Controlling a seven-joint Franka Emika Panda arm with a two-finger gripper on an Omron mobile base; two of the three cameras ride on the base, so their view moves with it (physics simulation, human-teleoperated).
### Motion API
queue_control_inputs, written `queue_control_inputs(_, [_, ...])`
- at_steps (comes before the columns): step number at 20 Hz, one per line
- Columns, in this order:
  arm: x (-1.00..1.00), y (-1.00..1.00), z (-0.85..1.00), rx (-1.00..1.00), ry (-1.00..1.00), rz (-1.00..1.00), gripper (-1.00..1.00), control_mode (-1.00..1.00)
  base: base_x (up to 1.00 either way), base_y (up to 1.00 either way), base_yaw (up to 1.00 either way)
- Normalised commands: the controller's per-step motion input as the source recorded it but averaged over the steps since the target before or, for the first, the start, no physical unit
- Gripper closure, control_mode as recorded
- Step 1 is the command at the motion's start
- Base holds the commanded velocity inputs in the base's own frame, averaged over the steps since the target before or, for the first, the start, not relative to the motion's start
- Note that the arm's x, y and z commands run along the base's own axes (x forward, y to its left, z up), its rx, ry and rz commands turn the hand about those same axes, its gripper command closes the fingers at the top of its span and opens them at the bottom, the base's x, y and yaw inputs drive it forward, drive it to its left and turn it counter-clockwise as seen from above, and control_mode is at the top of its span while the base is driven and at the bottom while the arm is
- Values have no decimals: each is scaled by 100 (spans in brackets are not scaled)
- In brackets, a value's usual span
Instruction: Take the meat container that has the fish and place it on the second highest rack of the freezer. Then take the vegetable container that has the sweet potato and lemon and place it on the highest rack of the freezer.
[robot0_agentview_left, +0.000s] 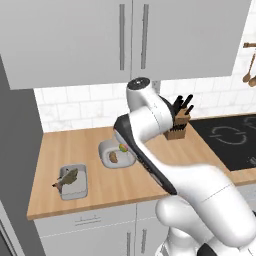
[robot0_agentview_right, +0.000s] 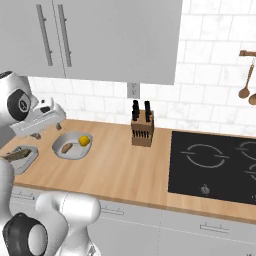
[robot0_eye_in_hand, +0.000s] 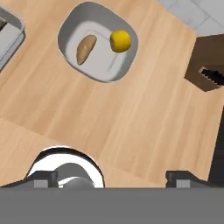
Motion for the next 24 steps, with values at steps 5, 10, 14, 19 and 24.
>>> queue_control_inputs(5, [-1, 100, -62, -7, 12, 37, -100, -100, 0, 0, 0])
queue_control_inputs(10, [-1, 95, -62, 0, 17, 44, -100, -100, 0, 0, 0])
queue_control_inputs(14, [0, 100, -47, -4, 14, 35, -100, -100, 0, 0, 0])
queue_control_inputs(19, [0, 66, -41, -3, 19, 8, -100, -100, 0, 0, 0])
queue_control_inputs(24, [3, 81, -45, -1, 6, 5, -100, -100, 0, 0, 0])
